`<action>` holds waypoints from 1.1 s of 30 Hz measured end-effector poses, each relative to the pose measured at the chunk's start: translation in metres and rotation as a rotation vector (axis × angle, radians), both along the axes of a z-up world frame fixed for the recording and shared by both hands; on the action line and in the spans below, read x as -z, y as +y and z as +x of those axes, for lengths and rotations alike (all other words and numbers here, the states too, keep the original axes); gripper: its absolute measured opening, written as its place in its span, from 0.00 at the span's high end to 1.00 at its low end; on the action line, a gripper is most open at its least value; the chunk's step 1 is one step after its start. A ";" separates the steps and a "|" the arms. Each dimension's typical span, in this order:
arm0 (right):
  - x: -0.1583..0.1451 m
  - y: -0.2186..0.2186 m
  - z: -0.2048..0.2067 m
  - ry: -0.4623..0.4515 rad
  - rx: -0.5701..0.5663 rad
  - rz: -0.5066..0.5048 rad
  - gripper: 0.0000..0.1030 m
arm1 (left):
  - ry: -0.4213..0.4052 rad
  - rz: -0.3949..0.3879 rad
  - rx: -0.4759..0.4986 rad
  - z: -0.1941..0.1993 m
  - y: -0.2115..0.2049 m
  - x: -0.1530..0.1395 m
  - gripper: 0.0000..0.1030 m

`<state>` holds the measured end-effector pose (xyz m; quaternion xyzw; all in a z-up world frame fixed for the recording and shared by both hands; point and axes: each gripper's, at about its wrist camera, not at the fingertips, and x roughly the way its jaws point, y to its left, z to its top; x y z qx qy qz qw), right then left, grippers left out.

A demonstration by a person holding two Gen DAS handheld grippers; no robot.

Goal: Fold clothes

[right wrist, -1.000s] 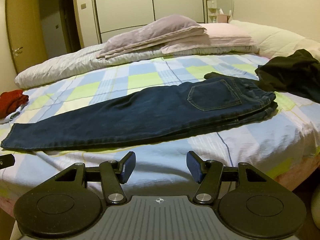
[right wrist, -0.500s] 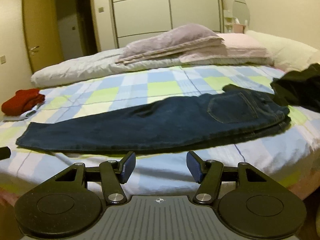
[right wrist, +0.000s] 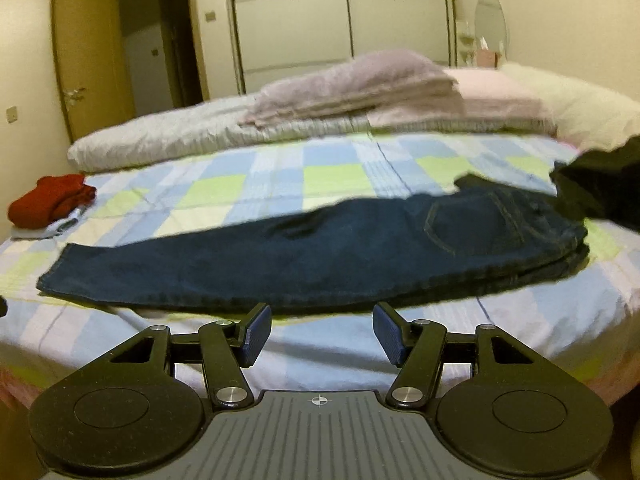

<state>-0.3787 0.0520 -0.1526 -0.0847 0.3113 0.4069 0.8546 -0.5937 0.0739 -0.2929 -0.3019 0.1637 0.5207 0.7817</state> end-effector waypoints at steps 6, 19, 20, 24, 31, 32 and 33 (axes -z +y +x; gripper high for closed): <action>0.029 0.016 0.044 0.104 0.047 -0.084 0.42 | -0.187 -0.161 -0.090 -0.022 0.053 0.030 0.68; 0.060 0.044 0.147 0.406 0.144 0.101 0.42 | -0.676 -0.418 -0.360 -0.042 0.166 0.113 0.68; 0.062 0.046 0.151 0.404 0.149 0.093 0.42 | -0.692 -0.436 -0.380 -0.041 0.170 0.118 0.68; 0.070 0.057 0.161 0.392 0.161 0.074 0.42 | -0.680 -0.461 -0.436 -0.035 0.181 0.129 0.69; 0.075 0.069 0.161 0.348 0.157 0.049 0.42 | -0.754 -0.413 -0.523 -0.030 0.188 0.137 0.68; 0.075 0.069 0.161 0.347 0.155 0.049 0.42 | -0.769 -0.404 -0.532 -0.029 0.188 0.139 0.68; 0.076 0.069 0.161 0.348 0.154 0.050 0.42 | -0.785 -0.394 -0.538 -0.028 0.188 0.140 0.69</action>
